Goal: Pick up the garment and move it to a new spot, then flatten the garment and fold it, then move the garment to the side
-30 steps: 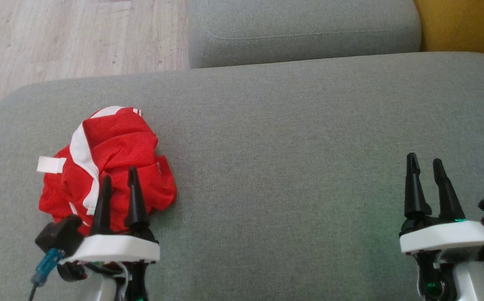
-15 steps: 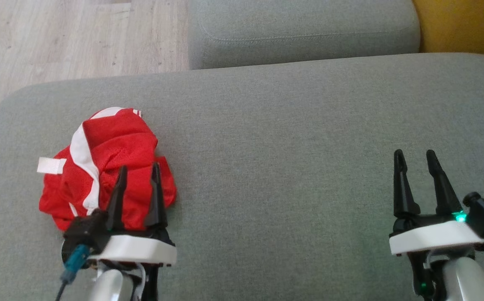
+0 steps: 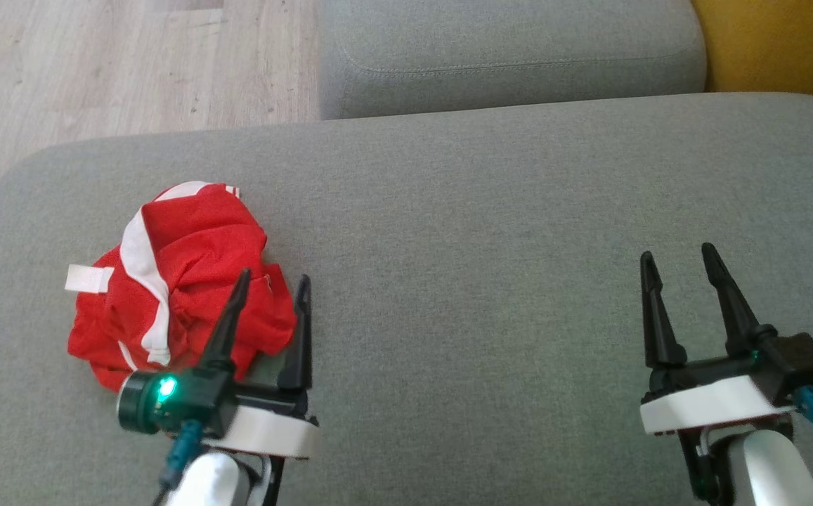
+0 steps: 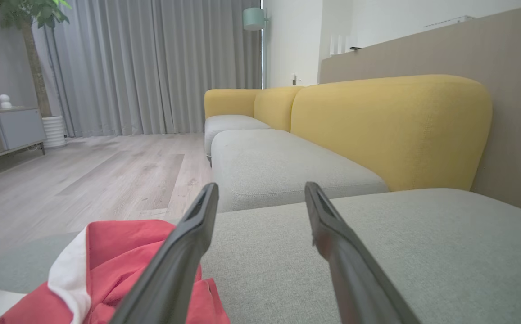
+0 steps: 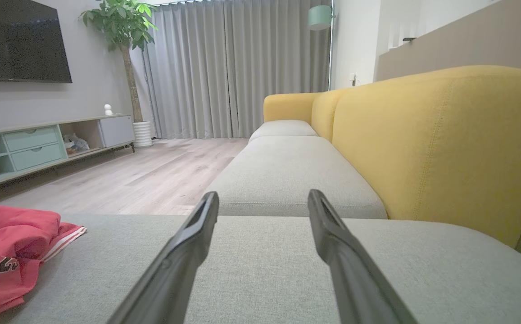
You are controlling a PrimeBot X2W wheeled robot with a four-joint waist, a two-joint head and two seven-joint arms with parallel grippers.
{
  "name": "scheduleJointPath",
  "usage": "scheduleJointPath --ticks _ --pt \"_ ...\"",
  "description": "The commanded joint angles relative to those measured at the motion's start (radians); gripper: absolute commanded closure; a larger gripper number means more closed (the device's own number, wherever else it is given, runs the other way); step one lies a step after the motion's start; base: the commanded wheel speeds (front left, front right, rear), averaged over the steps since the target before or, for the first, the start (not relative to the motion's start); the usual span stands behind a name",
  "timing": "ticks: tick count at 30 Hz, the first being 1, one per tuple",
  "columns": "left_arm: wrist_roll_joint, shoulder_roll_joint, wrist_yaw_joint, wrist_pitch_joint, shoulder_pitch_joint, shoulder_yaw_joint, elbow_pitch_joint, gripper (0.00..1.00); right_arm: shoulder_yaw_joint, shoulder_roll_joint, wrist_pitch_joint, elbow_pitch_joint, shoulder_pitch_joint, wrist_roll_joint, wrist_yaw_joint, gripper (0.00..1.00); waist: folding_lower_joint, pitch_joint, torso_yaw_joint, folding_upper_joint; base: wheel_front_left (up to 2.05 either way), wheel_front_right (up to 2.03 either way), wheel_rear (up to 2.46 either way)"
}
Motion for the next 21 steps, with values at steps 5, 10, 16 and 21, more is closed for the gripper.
scheduleJointPath --ticks 5,10,16,21 --pt "0.092 0.031 0.029 -0.024 -0.068 -0.018 -0.028 0.0 0.033 -0.01 -0.027 -0.052 -0.054 -0.094 -0.001 0.0 0.0 0.0 0.0 0.0 0.0 0.0 0.0" --pt "0.158 0.043 0.056 -0.039 -0.079 -0.052 -0.013 0.0 0.039 -0.01 -0.042 -0.06 -0.056 -0.169 -0.001 0.0 0.0 0.002 -0.001 0.0 0.0 0.0 0.0" --pt "0.258 0.067 0.091 -0.057 -0.097 -0.102 0.041 0.0 0.052 -0.01 -0.059 -0.072 -0.057 -0.262 -0.001 0.0 0.0 0.0 -0.003 0.0 0.0 0.0 0.0" --pt "0.276 0.064 0.12 -0.064 -0.109 -0.114 0.081 0.0 0.051 -0.01 -0.066 -0.081 -0.055 -0.274 -0.001 0.0 0.0 -0.001 -0.003 0.0 0.0 0.0 0.0"
